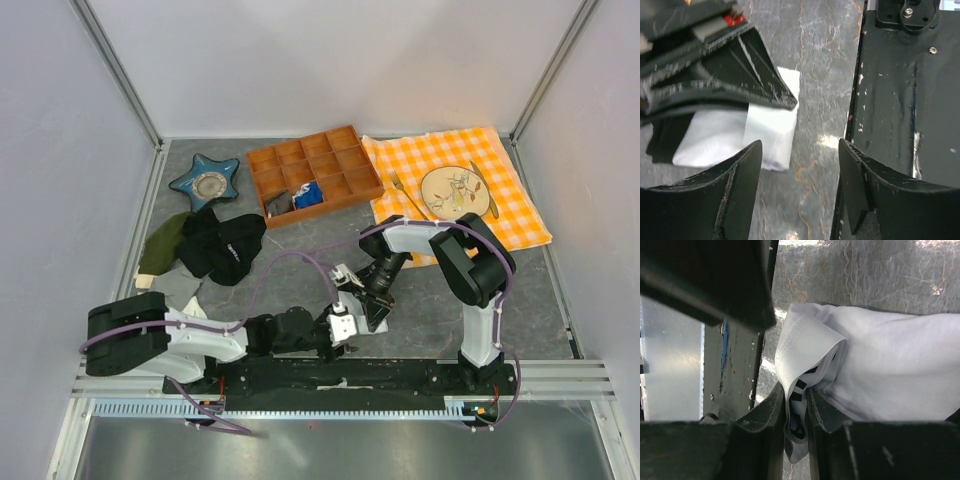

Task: Roll the underwear
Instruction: Roll the underwear to the center of the board.

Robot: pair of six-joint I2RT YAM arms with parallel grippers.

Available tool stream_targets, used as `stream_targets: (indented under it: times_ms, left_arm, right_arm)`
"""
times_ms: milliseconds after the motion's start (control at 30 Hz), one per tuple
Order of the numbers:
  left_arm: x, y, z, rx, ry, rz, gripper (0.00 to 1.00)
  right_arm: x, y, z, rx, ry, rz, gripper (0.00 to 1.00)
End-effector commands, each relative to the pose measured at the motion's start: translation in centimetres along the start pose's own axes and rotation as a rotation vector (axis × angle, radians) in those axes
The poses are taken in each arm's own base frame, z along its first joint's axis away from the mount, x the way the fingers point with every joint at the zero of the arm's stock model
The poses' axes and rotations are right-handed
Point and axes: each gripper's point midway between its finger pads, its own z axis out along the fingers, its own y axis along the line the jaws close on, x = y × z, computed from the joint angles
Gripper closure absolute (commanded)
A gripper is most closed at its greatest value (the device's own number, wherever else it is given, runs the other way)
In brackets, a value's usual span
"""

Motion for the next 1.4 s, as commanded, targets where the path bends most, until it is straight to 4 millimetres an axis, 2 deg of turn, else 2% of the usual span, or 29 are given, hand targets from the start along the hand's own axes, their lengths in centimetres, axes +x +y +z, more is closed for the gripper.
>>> stream_targets:
  times_ms: [0,200,233,267,433,533,633,667,733,767,867,967,1000,1067,1100,1200,1267,1300,1333,1367]
  left_arm:
    - [-2.7,0.8,2.0,-0.034,-0.037,0.184,0.31]
    - [-0.3,1.6,3.8,-0.082,0.078,0.277,0.31]
    - [-0.5,2.4,4.0,-0.131,0.087,0.293,0.30]
    - [0.2,2.6,4.3,-0.142,0.113,0.305,0.31]
    - [1.0,4.2,5.0,-0.225,0.157,0.351,0.31]
    - [1.9,4.4,5.3,-0.235,0.191,0.351,0.36]
    - [3.1,4.0,5.4,-0.219,0.233,0.327,0.56]
    - [3.4,3.8,5.3,-0.207,0.242,0.315,0.76]
    - [4.4,3.2,5.1,-0.187,0.260,0.267,0.95]
    - [4.6,2.9,5.0,-0.178,0.262,0.249,0.98]
    - [5.7,1.8,4.4,-0.129,0.284,0.166,0.98]
    - [6.2,0.6,4.1,-0.048,0.299,0.070,0.98]
    - [6.3,0.7,4.1,-0.043,0.304,0.041,0.98]
    - [6.4,-0.1,4.1,0.012,0.312,-0.040,0.98]
    - [6.5,-0.1,4.0,0.048,0.319,-0.089,0.98]
    - [6.7,0.2,3.8,0.106,0.338,-0.259,0.98]
    - [6.7,0.4,3.7,0.130,0.360,-0.377,0.98]
    - [6.7,0.6,3.7,0.178,0.380,-0.453,0.98]
    - [6.8,0.5,3.7,0.199,0.402,-0.523,0.98]
    - [6.9,0.6,3.7,0.215,0.422,-0.569,0.98]
  right_arm:
    - [0.5,-1.0,0.1,0.013,0.026,0.011,0.85]
    - [0.6,-1.1,0.2,0.012,0.028,0.013,0.85]
    - [0.6,-1.1,0.2,0.012,0.029,0.013,0.85]
    - [0.8,-1.2,0.3,0.014,0.033,0.013,0.85]
    - [0.9,-1.1,0.3,0.012,0.034,0.016,0.85]
    - [0.9,-1.1,0.3,0.012,0.034,0.022,0.84]
    - [0.7,-1.0,0.2,0.017,0.029,0.023,0.80]
    - [0.4,-1.1,0.0,0.023,0.020,0.021,0.78]
    - [0.0,-1.2,-0.9,0.044,-0.005,0.028,0.73]
    - [-0.3,-1.4,-1.3,0.058,-0.015,0.019,0.71]
    - [-1.1,-1.7,-3.4,0.124,-0.055,-0.004,0.63]
    - [-1.6,-2.0,-6.1,0.209,-0.095,-0.026,0.57]
    - [-1.7,-2.1,-7.5,0.250,-0.120,-0.028,0.55]
    - [-1.4,-2.2,-8.9,0.304,-0.121,-0.032,0.53]
    - [-1.5,-2.1,-10.2,0.349,-0.130,-0.043,0.52]
    - [-0.9,-1.7,-12.2,0.447,-0.097,-0.100,0.52]
    - [-0.4,-1.0,-12.2,0.474,-0.072,-0.183,0.52]
    - [-1.2,0.1,-12.8,0.509,-0.092,-0.263,0.52]
    - [-1.2,0.7,-12.6,0.512,-0.098,-0.322,0.52]
    - [-0.6,1.4,-11.5,0.490,-0.095,-0.400,0.49]
